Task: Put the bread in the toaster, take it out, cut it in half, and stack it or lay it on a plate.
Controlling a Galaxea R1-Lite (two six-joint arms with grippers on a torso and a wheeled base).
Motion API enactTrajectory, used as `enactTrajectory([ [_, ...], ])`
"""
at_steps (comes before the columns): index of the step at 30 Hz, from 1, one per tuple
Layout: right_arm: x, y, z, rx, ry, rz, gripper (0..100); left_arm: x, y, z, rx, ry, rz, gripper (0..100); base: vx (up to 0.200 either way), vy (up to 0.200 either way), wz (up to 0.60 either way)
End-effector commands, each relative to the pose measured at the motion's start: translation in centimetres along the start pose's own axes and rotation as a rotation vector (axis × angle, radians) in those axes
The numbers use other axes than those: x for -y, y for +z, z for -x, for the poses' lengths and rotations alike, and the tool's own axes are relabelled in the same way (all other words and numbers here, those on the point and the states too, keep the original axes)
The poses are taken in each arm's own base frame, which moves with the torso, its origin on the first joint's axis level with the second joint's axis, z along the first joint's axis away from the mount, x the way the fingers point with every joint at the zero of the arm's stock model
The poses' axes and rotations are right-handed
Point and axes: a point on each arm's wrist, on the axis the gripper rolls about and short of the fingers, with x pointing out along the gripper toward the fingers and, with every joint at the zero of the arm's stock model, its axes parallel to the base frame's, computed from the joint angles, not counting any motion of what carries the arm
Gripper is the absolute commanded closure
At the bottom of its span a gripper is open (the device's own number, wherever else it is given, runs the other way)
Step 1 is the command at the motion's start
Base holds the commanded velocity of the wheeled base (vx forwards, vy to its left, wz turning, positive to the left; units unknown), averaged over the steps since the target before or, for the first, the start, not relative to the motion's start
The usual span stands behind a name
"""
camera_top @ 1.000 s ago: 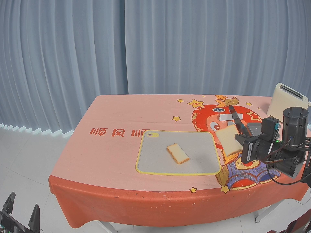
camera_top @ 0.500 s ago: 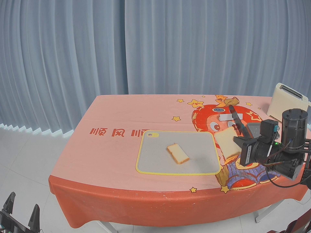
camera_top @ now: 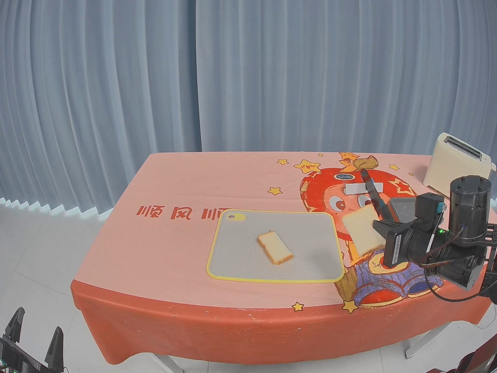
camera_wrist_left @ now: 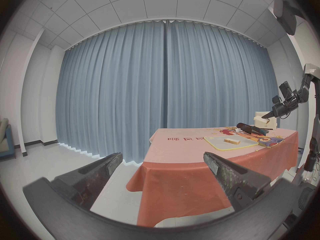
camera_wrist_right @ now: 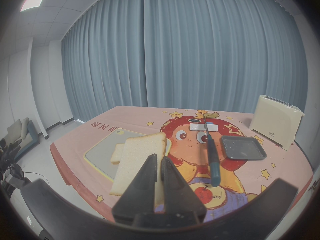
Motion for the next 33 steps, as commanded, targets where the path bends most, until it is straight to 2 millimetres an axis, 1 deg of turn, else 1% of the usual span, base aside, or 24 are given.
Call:
enactTrajectory([
  [1, -0.03, -0.10, -0.11, -0.006, -0.001, 0.002, 100, 0.00, -0.51, -0.05, -0.007, 0.000, 0.000, 0, 0.000, -0.200, 0.00],
  [33, -0.15, -0.31, 0.07, -0.009, 0.005, 0.007, 100, 0.00, -0.51, -0.05, -0.007, 0.000, 0.000, 0, 0.000, -0.200, 0.00],
])
